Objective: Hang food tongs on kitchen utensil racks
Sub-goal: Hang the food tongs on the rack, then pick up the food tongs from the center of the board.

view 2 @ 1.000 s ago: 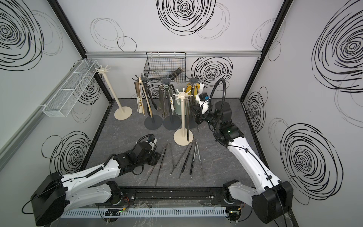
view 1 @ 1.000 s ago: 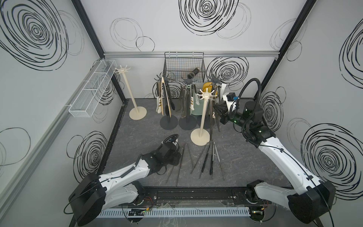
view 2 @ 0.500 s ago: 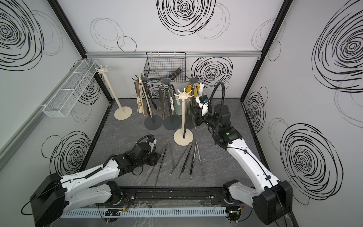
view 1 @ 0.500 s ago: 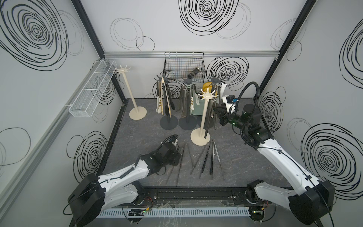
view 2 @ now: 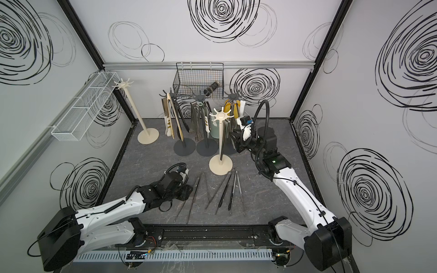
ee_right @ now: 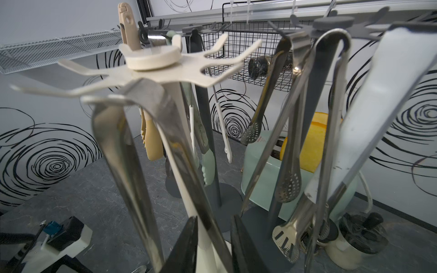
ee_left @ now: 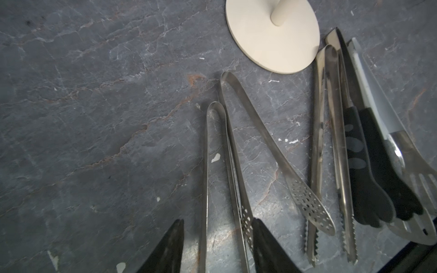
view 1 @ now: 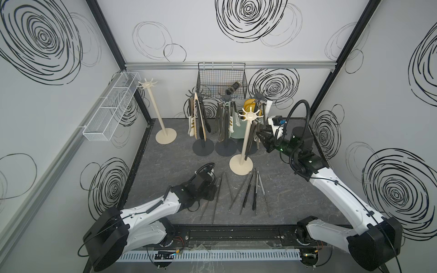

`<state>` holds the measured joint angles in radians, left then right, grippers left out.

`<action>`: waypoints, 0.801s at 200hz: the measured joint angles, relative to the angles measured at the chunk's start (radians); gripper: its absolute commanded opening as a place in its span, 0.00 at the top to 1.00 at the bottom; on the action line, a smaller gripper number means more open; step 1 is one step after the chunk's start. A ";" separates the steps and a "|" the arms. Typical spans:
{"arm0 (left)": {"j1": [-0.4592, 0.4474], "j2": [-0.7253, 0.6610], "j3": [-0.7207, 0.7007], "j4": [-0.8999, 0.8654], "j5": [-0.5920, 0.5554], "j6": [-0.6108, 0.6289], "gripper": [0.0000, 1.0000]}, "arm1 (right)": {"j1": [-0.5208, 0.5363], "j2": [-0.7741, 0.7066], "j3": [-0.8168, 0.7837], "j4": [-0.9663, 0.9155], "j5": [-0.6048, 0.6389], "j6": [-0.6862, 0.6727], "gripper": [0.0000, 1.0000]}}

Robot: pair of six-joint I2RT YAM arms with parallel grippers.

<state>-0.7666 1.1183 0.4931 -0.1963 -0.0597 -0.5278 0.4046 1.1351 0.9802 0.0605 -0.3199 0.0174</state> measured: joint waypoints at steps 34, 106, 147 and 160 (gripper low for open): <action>-0.001 0.045 0.000 -0.015 0.002 0.000 0.50 | 0.000 -0.046 -0.037 -0.010 0.018 0.003 0.63; -0.032 0.204 0.063 -0.068 -0.031 0.006 0.55 | -0.003 -0.143 -0.105 -0.057 0.074 0.002 0.61; -0.072 0.319 0.170 -0.165 -0.083 0.016 0.57 | -0.021 -0.162 -0.117 -0.063 0.082 0.001 0.61; -0.078 0.353 0.200 -0.199 -0.098 0.022 0.59 | -0.030 -0.167 -0.121 -0.063 0.082 0.001 0.61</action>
<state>-0.8448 1.4715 0.6926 -0.3954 -0.1577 -0.5056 0.3748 0.9676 0.8589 -0.0025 -0.2379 0.0181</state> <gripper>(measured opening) 0.427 0.392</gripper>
